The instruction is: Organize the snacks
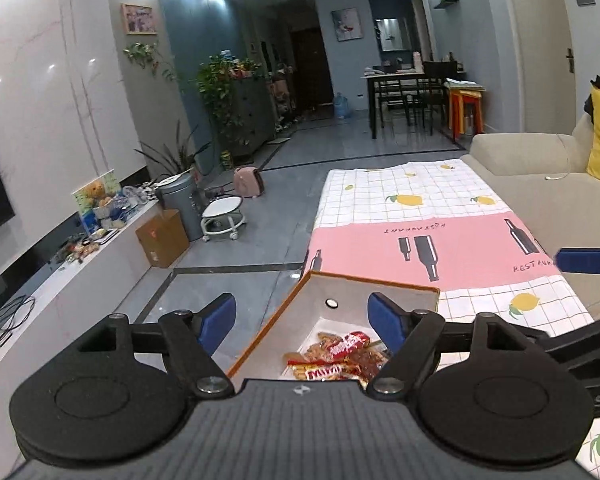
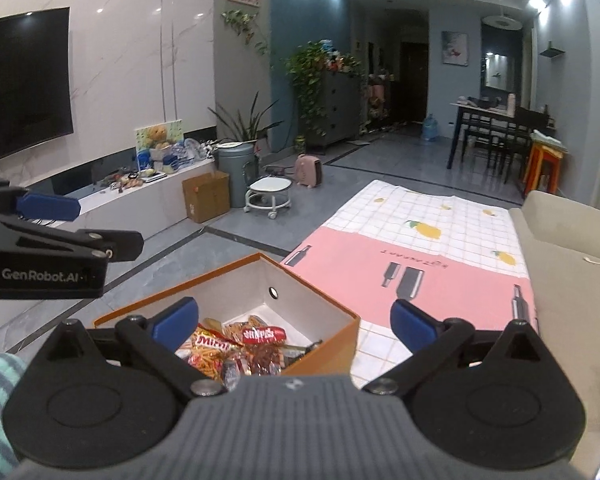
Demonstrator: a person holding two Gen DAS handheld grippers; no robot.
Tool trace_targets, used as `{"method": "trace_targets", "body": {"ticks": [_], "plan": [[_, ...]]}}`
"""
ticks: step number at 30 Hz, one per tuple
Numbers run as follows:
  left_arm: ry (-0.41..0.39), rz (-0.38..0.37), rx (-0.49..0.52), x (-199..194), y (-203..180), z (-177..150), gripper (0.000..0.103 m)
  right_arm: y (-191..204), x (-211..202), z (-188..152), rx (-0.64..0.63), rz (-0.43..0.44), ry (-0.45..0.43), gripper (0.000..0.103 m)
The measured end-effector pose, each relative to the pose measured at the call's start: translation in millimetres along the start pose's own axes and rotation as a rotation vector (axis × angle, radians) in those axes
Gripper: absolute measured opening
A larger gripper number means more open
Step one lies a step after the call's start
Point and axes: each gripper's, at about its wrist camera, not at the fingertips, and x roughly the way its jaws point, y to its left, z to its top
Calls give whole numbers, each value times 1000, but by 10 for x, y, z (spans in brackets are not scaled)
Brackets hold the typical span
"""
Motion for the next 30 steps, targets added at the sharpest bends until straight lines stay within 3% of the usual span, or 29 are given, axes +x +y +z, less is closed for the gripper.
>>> {"method": "trace_targets", "body": {"ticks": [4,12,19,30], "plan": [[-11,52,1,-120,-87,-133,90,17,-193,-118,2,-41,-22,99],[105,8,21,-78,-238,-460,90,71,-335,-465,8,-34,38,99],[232,12,-4,87,-265,-744,90,17,-155,-705,50,-37,124,99],[272,13,-27,141,-243,-839,90,-11,-29,-795,71,-43,157,99]]}}
